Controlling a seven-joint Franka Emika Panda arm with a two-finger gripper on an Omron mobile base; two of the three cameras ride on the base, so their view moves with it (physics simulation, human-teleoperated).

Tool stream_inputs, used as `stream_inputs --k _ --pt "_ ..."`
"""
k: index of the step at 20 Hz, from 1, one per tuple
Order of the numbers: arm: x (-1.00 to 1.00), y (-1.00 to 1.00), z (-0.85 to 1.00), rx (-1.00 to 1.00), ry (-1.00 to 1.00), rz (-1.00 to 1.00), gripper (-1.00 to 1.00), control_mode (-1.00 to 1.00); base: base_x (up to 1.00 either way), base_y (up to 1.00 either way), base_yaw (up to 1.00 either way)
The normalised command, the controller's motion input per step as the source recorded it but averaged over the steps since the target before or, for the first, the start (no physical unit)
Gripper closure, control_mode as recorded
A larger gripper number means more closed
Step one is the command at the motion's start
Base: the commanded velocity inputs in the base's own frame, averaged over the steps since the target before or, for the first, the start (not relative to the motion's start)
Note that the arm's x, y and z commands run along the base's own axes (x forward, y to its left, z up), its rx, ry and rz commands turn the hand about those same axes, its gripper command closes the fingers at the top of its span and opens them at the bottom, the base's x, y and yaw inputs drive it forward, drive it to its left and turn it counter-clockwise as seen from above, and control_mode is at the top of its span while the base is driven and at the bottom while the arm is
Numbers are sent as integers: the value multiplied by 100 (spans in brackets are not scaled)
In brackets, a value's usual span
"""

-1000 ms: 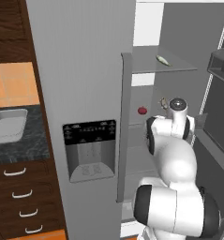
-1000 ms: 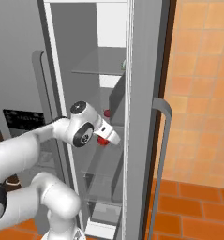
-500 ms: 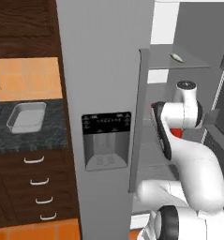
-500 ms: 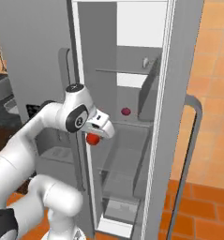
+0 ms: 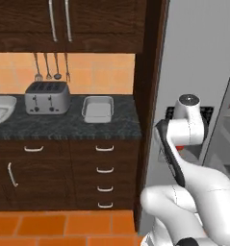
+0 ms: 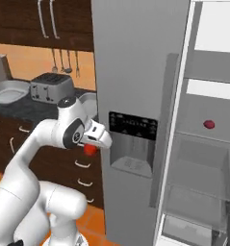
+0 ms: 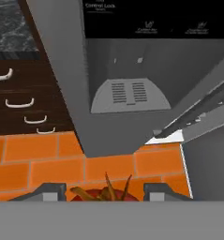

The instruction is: Place one tomato and one fish in each tupperware on the nearby counter, to pack two identical lunches.

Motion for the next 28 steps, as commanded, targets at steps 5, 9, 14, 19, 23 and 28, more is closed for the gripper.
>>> stream_inputs --k 5,9,14,19,23,28 --pt "0 0 0 0 0 0 100 100 67 100 4" --pt "0 0 0 0 0 0 100 100 100 80 -9" --pt "0 0 0 0 0 0 100 100 100 22 -7" --pt "80 -43 0 7 2 5 100 -100 20 -3 0" --pt "100 -15 -1 11 0 9 100 -100 0 0 0" --pt "100 0 -64 11 3 3 100 -100 0 0 0"
